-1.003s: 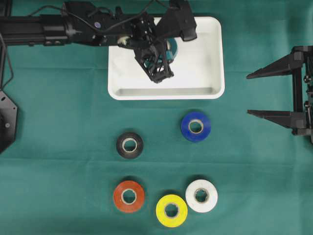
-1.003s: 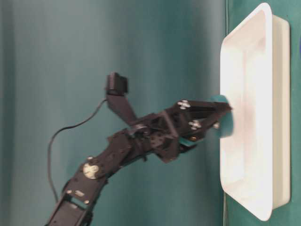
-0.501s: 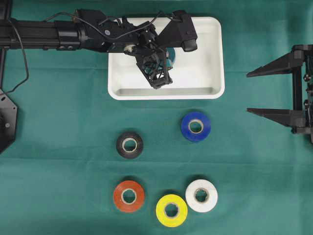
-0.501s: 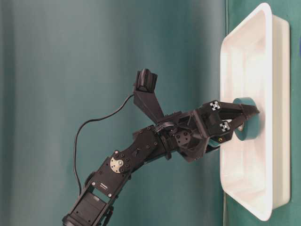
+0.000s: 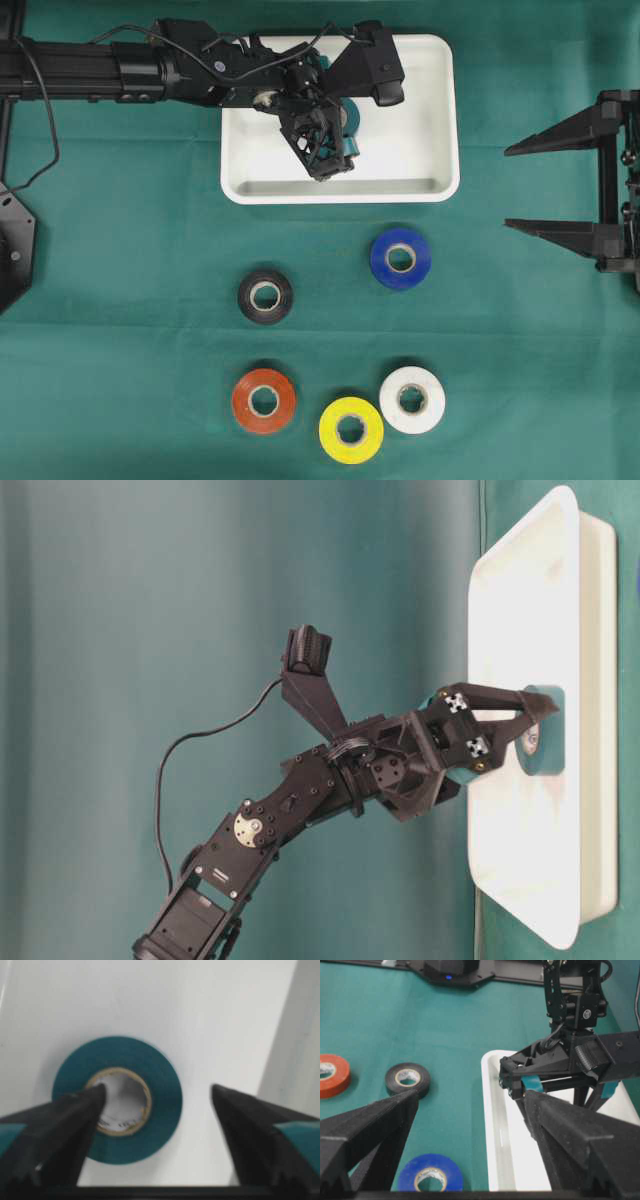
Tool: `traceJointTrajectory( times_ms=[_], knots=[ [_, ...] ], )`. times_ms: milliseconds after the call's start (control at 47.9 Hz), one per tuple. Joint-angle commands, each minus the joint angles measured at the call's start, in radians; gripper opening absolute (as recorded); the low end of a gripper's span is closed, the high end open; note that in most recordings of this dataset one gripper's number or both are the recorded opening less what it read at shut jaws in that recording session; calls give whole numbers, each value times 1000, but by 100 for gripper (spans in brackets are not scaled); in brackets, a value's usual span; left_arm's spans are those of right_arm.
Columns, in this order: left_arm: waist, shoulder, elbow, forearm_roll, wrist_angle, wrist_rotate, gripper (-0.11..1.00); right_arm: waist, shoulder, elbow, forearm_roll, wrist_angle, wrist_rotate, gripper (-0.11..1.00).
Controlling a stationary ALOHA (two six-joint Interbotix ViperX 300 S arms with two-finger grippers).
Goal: Pick up the tape from a random location and place it into the white case.
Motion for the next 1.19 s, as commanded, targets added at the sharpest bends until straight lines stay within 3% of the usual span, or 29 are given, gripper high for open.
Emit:
traceJointTrajectory(
  times_ms=[0, 313, 961, 1170],
  knots=[
    [0, -25, -12, -2, -6, 5, 98, -2, 3, -31, 0, -5, -2, 91],
    [-5, -61, -21, -3, 28, 6, 96, -2, 3, -32, -2, -5, -2, 91],
    [-15, -310, -78, 2, 178, 14, 96, -2, 2, -35, -3, 2, -3, 91],
    [-75, -319, -54, 0, 176, 11, 96, -2, 2, -35, -3, 2, -2, 91]
  ],
)
